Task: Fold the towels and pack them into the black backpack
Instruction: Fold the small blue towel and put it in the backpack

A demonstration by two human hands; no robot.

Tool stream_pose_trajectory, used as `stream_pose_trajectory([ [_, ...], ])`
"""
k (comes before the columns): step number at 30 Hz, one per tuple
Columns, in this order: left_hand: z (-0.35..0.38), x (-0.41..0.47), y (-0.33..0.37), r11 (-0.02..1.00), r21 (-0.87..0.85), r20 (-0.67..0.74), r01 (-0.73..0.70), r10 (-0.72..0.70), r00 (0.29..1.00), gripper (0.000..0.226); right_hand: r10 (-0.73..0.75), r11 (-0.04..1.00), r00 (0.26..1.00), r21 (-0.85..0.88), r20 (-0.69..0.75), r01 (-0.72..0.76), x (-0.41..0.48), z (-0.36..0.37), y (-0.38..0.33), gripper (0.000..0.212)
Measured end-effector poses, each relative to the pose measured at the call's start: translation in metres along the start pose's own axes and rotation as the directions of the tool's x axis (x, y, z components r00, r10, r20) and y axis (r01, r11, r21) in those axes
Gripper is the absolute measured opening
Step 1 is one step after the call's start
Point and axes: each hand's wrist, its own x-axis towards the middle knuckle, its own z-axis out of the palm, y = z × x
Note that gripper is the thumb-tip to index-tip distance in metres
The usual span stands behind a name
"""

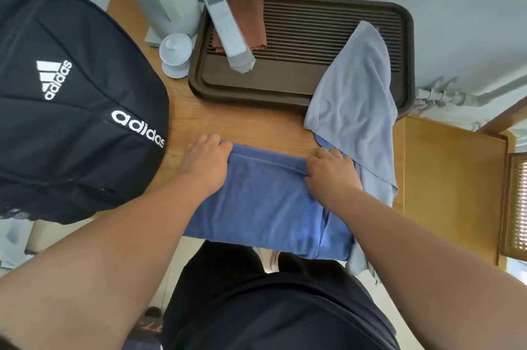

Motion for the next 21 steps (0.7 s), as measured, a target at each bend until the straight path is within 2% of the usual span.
stream_pose_trajectory([
  [3, -0.004, 0.009, -0.001, 1.000, 0.015, 0.043, -0.017, 0.016, 0.999, 0.013, -0.018, 0.992, 1.000, 0.128, 0.002, 0.017, 0.001, -0.002, 0.003, 0.008],
  [5, -0.006, 0.013, -0.006, 0.999, 0.015, 0.080, -0.036, 0.035, 0.996, 0.007, 0.035, 0.977, 0.999, 0.209, 0.009, -0.037, 0.001, -0.007, 0.003, 0.005],
  [7, -0.010, 0.015, -0.011, 0.998, 0.022, 0.119, -0.054, 0.051, 0.992, 0.010, 0.108, 0.961, 0.993, 0.251, 0.045, -0.116, 0.002, -0.014, 0.004, 0.006],
  [10, -0.016, 0.019, -0.016, 0.996, 0.034, 0.147, -0.082, 0.076, 0.986, 0.015, 0.132, 0.942, 0.988, 0.300, 0.077, -0.150, 0.003, -0.019, 0.006, 0.022],
  [14, -0.020, 0.022, -0.020, 0.990, -0.015, 0.172, -0.143, 0.143, 0.975, 0.012, 0.152, 0.939, 0.982, 0.293, 0.109, -0.178, 0.000, -0.024, 0.002, 0.029],
  [17, -0.024, 0.025, -0.022, 0.985, -0.033, 0.179, -0.169, 0.173, 0.969, 0.012, 0.172, 0.941, 0.981, 0.281, 0.087, -0.190, 0.000, -0.025, -0.001, 0.021],
  [21, -0.031, 0.031, -0.025, 0.973, -0.140, 0.096, -0.183, 0.198, 0.976, 0.025, 0.183, 0.940, 0.980, 0.278, 0.075, -0.197, 0.000, -0.024, 0.001, 0.009],
])
